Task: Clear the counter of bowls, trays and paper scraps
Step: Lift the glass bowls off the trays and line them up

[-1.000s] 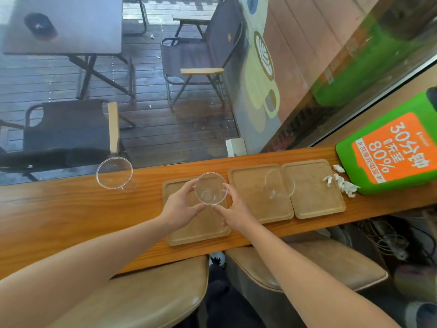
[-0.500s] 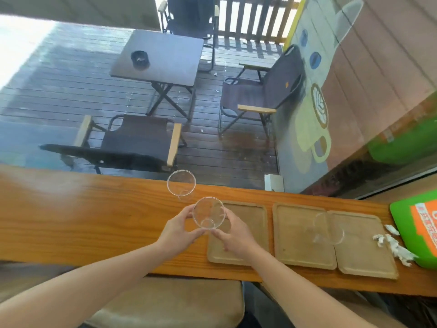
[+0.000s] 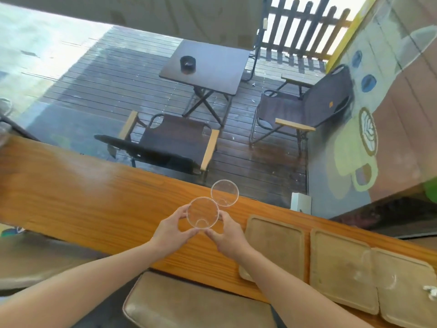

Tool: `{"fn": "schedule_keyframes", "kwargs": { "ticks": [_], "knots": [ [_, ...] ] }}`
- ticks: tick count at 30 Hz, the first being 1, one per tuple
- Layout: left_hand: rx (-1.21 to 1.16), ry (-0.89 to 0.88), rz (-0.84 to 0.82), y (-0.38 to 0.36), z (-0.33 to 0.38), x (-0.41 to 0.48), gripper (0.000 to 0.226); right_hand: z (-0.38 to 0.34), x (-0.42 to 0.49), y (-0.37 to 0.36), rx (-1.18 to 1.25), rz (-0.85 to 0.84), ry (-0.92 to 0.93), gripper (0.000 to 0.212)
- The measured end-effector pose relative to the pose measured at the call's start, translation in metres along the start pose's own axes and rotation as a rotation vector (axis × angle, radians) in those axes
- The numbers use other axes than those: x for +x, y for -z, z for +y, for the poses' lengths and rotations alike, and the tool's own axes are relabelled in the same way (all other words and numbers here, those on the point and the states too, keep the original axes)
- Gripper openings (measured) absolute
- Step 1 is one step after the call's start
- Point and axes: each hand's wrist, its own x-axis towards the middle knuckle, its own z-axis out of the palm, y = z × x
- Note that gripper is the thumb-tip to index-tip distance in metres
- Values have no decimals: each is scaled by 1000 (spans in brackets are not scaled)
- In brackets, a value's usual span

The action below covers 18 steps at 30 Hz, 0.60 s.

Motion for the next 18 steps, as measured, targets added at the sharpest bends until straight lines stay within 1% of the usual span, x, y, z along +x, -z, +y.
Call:
{"fn": "schedule_keyframes", "kwargs": {
  "ticks": [3,10,13,18],
  "knots": [
    [3,-4,-9,16,-10,15,75,-10,17,-14,17,18,-30,63],
    [-2,-9,13,42,-26,49,77,-30,57,-38,57,75,-34,55],
    [-24,-9,17,49,-33,63,77,-37,72,-45,36,98,-29,51],
    [-42,-1,27,54,-44,79,74,-43,90,-55,5,135,-25,50]
  ]
}}
